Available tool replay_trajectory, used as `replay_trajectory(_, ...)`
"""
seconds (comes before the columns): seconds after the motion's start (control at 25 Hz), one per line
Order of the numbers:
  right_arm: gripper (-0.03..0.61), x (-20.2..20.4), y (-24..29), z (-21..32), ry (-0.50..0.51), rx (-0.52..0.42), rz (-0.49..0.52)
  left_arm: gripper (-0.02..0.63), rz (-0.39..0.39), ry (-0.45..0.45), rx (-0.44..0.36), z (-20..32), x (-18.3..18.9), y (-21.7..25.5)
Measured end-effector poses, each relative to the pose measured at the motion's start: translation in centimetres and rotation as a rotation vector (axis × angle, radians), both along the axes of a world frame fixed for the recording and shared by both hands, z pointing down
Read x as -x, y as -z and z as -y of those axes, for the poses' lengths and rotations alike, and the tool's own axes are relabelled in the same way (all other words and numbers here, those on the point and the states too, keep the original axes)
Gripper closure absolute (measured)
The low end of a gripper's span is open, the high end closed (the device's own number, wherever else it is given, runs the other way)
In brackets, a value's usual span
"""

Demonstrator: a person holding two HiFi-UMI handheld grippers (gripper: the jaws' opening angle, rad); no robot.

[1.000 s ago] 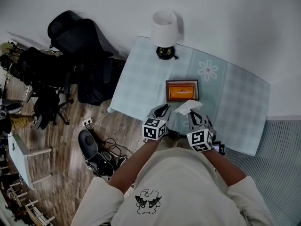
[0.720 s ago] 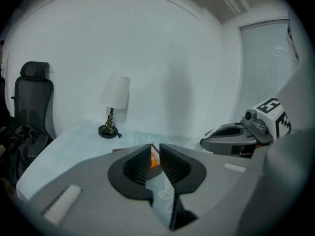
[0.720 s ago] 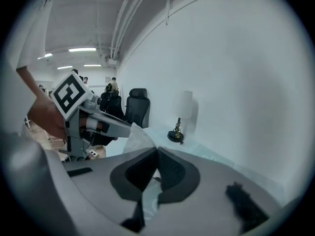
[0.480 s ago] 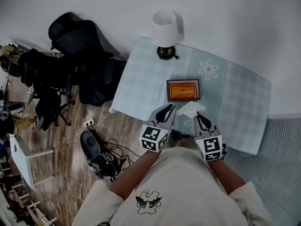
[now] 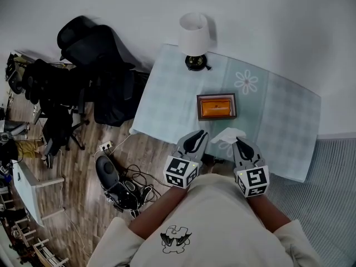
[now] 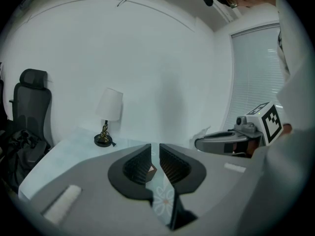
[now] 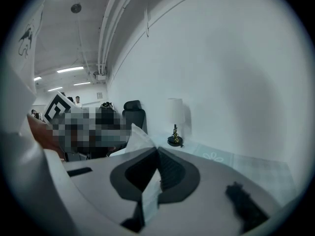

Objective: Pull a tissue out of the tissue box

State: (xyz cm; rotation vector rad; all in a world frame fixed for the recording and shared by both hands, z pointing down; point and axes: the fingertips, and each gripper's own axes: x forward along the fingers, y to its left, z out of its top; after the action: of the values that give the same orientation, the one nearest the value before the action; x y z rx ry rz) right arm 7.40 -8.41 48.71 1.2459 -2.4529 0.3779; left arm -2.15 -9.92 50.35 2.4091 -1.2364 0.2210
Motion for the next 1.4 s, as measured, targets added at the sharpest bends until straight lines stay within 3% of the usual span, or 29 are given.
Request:
replay_trajectory(0.56,0.566,0.1,0.2,0.3,-0.021,0.036,0.078,0.555,0.007,-0.014,0.003,-0.1,-0.5,0.1)
replay_trajectory(1.4,0.566,-0.2,-0.8,0.2,-0.025,0.054,0.070,0.560,0.007,-0.010,0.022,-0.3,-0.5,-0.7)
